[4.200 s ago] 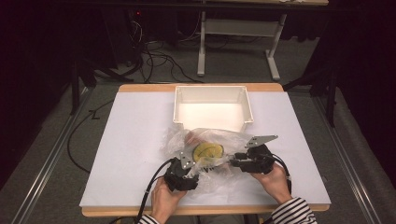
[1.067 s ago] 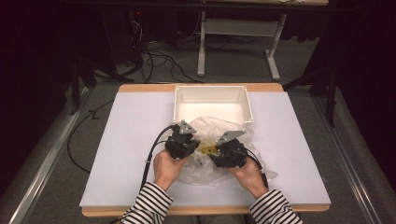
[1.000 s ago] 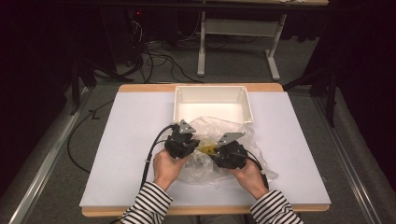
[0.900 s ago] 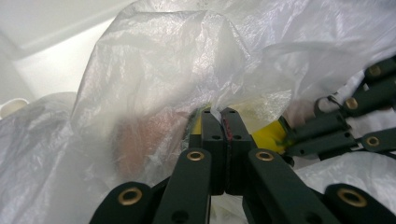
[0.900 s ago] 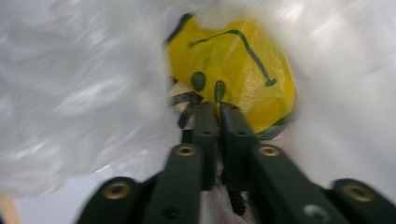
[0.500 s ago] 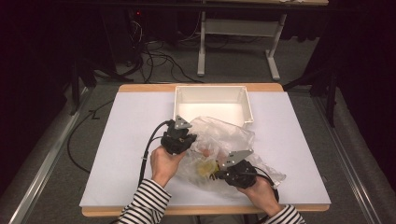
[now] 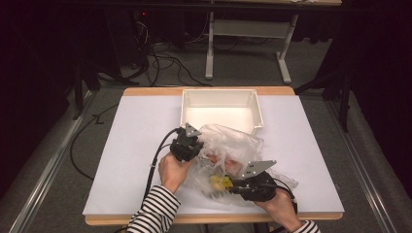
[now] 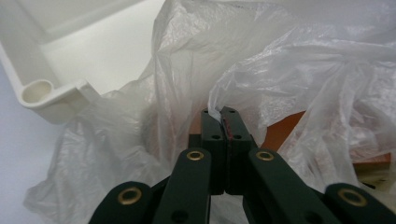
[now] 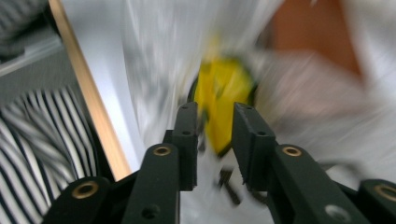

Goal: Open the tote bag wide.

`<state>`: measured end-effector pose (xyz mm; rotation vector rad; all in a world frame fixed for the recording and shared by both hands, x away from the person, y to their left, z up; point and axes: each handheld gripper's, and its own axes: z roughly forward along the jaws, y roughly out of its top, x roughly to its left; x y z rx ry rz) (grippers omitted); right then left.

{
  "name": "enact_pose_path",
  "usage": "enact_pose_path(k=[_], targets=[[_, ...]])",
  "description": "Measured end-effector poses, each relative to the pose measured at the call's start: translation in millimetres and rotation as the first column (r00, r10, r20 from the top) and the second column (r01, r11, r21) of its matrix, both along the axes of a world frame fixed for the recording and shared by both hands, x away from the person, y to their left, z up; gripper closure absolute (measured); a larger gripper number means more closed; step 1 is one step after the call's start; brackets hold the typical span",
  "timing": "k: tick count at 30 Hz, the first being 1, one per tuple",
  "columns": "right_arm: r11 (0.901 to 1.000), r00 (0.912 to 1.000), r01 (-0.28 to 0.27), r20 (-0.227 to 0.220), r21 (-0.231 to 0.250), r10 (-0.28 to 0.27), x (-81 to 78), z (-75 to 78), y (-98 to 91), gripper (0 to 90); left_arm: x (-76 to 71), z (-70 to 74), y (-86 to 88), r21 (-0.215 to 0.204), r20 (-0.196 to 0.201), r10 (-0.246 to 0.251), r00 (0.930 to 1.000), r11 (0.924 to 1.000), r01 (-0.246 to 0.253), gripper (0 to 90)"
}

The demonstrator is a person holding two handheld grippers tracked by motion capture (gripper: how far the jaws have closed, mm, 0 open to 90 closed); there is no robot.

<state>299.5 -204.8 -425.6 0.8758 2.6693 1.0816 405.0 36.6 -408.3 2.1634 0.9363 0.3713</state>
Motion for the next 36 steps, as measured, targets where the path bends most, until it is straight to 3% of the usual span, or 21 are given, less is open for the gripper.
enact_pose_path(k=[2, 3, 4, 9, 12, 14, 21, 26, 29, 36], targets=[[0.9993, 0.9985, 0.024, 0.048, 0.029, -0.025, 0.5, 10.5, -1.1, 68.4, -0.7, -0.9, -1.1, 0.005, 0.002, -0.005, 1.0, 1.0, 0.005, 89.8], [0.9993, 0.9985, 0.024, 0.048, 0.029, -0.025, 0.5, 10.5, -1.1, 68.4, -0.7, -0.9, -1.1, 0.005, 0.002, -0.005, 1.0, 1.0, 0.005, 89.8], [0.9978, 0.9943, 0.055, 0.089, 0.037, -0.058, 5.1, 20.4, -1.4, 67.5, -1.3, -0.6, -1.8, -0.002, 0.005, -0.007, 1.0, 1.0, 0.007, 89.8], [0.9895, 0.9822, 0.144, 0.122, -0.007, -0.142, 23.4, 23.3, 4.2, 67.9, -2.3, -0.7, -2.3, -0.005, 0.006, -0.015, 0.9999, 0.9999, 0.015, 89.8], [0.9805, 0.9728, 0.193, 0.138, -0.038, -0.186, 35.7, 19.3, 9.4, 60.6, -4.1, 0.3, -1.2, -0.011, 0.016, -0.017, 0.9997, 0.9998, 0.017, 89.8], [0.9767, 0.9709, 0.209, 0.131, -0.051, -0.201, 41.5, 17.2, 11.8, 57.1, -4.8, 0.9, -0.2, -0.006, 0.018, -0.02, 0.9996, 0.9998, 0.02, 89.8], [0.9745, 0.976, 0.21, 0.075, -0.079, -0.204, 56.3, 8.7, 21.4, 44.1, -4.7, 1.1, 4.9, -0.015, 0.019, -0.009, 0.9998, 0.9998, 0.009, 89.8], [0.9796, 0.9855, 0.167, 0.049, -0.112, -0.162, 62.5, 5.4, 28.8, 36.0, -3.7, -2.3, 7.8, -0.022, 0.01, -0.003, 0.9999, 0.9997, 0.003, 89.8], [0.9739, 0.9886, 0.15, 0.036, -0.17, -0.146, 63.3, 0.2, 36.4, 35.0, -4.1, -3.0, 7.8, -0.025, 0.008, -0.004, 1.0, 0.9997, 0.004, 89.8], [0.9705, 0.9925, 0.122, 0.033, -0.208, -0.118, 64.9, -2.4, 34.9, 43.0, -4.8, -1.4, 14.0, -0.027, 0.015, 0.007, 0.9999, 0.9996, -0.007, 89.8]])
